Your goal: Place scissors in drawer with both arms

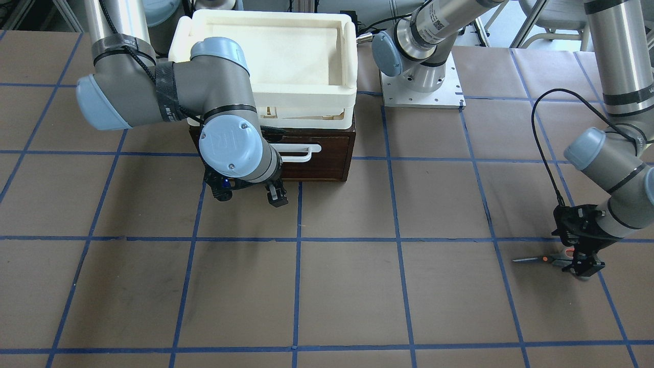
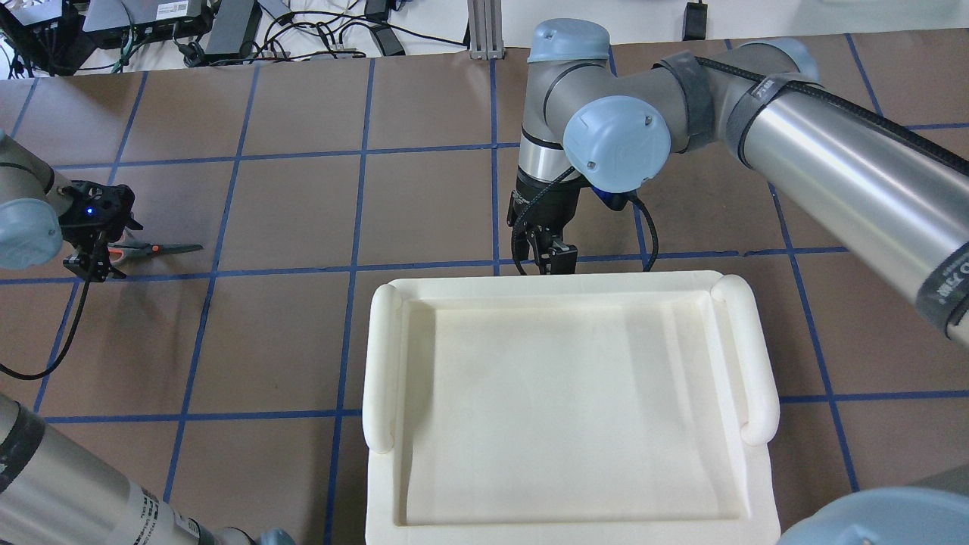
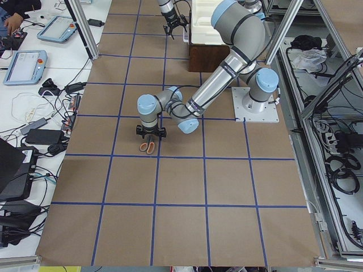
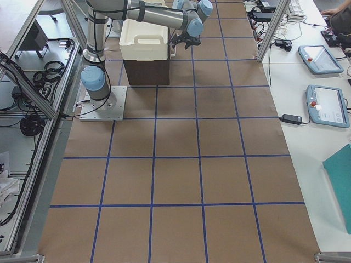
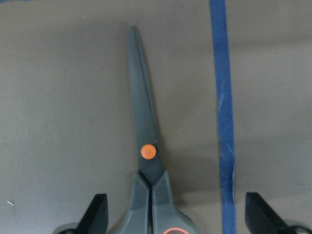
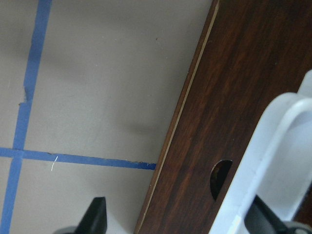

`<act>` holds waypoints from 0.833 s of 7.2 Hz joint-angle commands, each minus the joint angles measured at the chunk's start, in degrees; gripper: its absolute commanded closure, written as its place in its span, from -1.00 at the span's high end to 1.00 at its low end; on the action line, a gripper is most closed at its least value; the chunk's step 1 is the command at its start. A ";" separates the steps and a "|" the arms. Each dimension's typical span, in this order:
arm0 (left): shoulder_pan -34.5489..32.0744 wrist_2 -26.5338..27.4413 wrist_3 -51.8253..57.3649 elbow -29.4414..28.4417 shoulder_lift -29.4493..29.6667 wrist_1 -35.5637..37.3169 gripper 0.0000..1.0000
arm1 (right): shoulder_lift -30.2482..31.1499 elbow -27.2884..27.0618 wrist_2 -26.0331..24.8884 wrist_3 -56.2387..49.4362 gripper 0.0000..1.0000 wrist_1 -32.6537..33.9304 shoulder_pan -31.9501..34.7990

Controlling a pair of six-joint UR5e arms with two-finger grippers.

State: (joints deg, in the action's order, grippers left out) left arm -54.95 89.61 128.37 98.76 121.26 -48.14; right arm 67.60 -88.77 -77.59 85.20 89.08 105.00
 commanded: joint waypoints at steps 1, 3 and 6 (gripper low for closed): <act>0.02 -0.14 -1.55 0.20 0.81 0.68 0.99 | -0.19 0.00 -0.02 0.06 0.99 0.31 0.03; -0.07 -0.14 -1.46 0.20 1.26 0.68 0.99 | -0.10 0.09 -3.94 0.32 0.93 3.02 0.20; 0.02 -0.23 0.29 -0.15 1.26 1.64 0.19 | -0.10 -0.18 -5.99 -0.20 0.95 3.30 0.20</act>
State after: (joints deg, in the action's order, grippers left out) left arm -54.95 89.48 127.61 98.69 122.49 -47.12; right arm 67.55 -88.89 -82.93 85.41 92.22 105.19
